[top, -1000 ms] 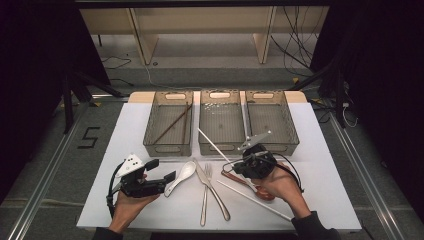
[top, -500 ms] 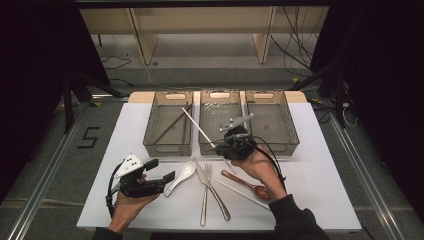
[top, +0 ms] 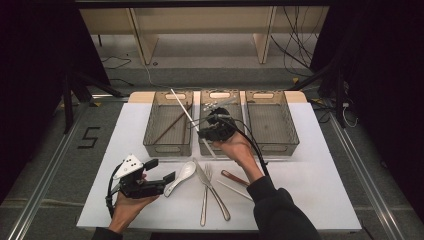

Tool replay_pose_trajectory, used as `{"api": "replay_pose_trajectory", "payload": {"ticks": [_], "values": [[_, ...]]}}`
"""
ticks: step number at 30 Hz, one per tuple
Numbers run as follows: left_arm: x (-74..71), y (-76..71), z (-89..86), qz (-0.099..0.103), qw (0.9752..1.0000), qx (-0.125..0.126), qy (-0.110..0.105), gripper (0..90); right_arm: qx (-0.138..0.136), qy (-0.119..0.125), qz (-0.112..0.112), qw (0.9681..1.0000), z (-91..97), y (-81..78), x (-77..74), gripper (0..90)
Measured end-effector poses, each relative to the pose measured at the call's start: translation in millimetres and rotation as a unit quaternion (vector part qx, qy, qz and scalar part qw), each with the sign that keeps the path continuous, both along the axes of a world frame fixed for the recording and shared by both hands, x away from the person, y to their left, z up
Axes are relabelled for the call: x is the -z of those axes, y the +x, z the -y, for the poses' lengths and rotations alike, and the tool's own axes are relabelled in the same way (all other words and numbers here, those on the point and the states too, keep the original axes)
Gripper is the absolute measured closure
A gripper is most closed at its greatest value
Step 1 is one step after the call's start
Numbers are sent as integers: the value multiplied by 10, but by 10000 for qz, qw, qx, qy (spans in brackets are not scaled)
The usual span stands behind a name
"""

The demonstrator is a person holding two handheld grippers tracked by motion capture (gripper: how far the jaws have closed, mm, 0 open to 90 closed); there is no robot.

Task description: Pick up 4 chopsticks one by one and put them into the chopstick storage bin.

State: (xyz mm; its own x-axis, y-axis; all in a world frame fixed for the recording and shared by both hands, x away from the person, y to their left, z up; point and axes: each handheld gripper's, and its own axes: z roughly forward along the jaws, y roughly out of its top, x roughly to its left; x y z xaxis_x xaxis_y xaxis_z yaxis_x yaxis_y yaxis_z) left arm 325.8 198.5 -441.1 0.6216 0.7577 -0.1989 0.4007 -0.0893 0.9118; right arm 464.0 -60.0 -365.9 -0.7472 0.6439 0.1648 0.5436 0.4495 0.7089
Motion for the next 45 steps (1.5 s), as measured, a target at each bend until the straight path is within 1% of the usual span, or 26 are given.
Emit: {"api": "replay_pose_trajectory", "payload": {"ticks": [7,8,11,13,17,19,25,27,30,36,45], "values": [[4,-3,3,8,10000,6,10,167,149,76,-84,9998,-158,203,3,850],[3,-3,0,15,10000,18,41,166,180,110,-123,9997,-177,229,5,850],[7,-4,6,9,10000,11,12,166,240,176,-167,9994,-231,292,-3,850],[8,-3,4,1,10000,23,32,166,259,251,-205,9991,-267,327,-17,850],[10,-3,11,22,10000,32,28,166,341,329,-189,9987,-347,392,-42,850],[9,-5,9,26,10000,29,31,166,371,462,-261,9979,-382,421,-43,850],[6,-10,12,35,10000,65,49,166,496,449,-249,9974,-499,495,-22,850],[7,-8,11,44,9999,98,92,166,514,446,-247,9974,-533,512,-22,850],[7,-12,18,49,9999,104,77,166,557,444,-243,9972,-584,540,-19,850],[10,-16,31,38,9999,110,46,166,647,451,-275,9965,-638,588,21,850],[9,-19,28,58,9998,145,109,166,734,453,-269,9959,-712,634,62,850]]}}
